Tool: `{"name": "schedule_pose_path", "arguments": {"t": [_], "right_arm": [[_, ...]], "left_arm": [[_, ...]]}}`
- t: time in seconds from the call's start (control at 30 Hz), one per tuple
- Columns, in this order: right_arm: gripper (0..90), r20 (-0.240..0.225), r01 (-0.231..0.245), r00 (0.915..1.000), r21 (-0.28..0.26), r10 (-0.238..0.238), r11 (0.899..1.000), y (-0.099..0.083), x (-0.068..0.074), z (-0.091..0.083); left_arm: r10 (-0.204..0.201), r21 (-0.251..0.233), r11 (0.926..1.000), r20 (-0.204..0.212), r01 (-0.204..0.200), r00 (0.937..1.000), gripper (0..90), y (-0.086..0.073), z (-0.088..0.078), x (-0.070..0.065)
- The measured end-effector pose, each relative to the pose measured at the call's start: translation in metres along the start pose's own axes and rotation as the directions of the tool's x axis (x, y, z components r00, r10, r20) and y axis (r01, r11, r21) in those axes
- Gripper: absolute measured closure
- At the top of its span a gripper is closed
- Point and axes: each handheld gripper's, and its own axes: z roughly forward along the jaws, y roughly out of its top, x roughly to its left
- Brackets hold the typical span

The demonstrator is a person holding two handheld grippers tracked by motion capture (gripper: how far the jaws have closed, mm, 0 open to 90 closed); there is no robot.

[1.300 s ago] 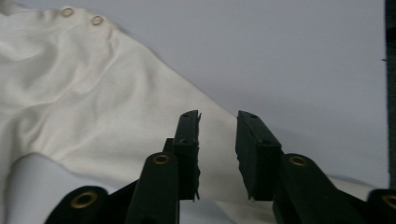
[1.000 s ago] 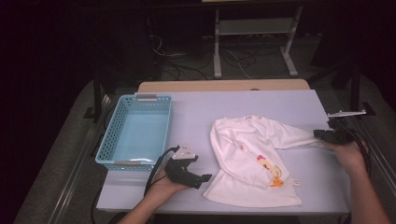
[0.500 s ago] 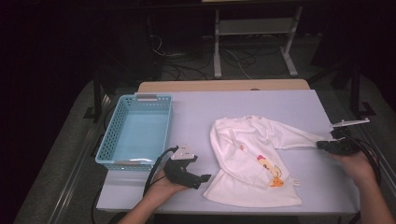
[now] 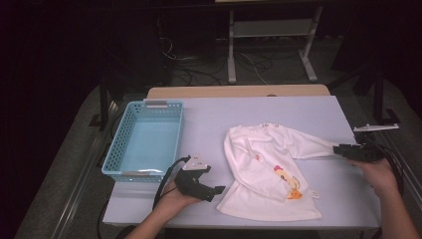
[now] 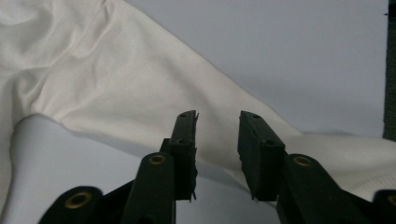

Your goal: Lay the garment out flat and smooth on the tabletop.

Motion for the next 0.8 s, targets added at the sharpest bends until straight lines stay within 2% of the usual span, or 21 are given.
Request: {"name": "schedule_pose_path", "arguments": {"t": [0.23,0.33,0.4,0.5,0.53,0.63,0.7,0.8], "right_arm": [[51.7,-0.025,-0.012,0.9996,0.016,0.013,1.000,0.006,0.008,0.017],[52.7,-0.020,-0.027,0.9994,0.020,0.028,0.999,0.007,0.010,0.026],[59.0,-0.010,-0.021,0.9997,0.040,0.021,0.999,0.008,0.012,0.033],[80.3,0.045,0.010,0.9989,0.031,-0.012,0.999,0.007,0.016,0.035],[85.8,0.046,0.014,0.9988,0.025,-0.015,1.000,0.007,0.017,0.036],[87.9,0.051,0.030,0.9982,0.020,-0.031,0.999,0.008,0.018,0.037],[87.9,0.077,0.026,0.9967,0.002,-0.026,1.000,0.009,0.015,0.036],[88.1,0.094,-0.016,0.9953,-0.053,0.021,0.998,0.012,0.006,0.029]], "left_arm": [[-0.003,0.000,1.0000,0.001,0.003,1.0000,13.5,0.000,0.000,0.000],[0.000,0.001,1.0000,0.001,0.000,1.0000,13.5,0.000,0.001,0.000],[0.001,0.002,1.0000,0.001,-0.001,1.0000,13.5,0.000,0.001,0.000],[-0.004,0.001,1.0000,0.001,0.004,1.0000,13.5,0.000,0.001,0.000],[-0.003,0.000,1.0000,0.001,0.003,1.0000,13.5,0.000,0.001,0.000],[-0.002,0.000,1.0000,0.002,0.002,1.0000,13.5,0.000,0.001,0.000],[-0.001,0.001,1.0000,0.001,0.001,1.0000,13.5,0.000,0.001,-0.001],[-0.005,0.000,1.0000,0.000,0.005,1.0000,13.5,0.000,0.001,0.000]]}}
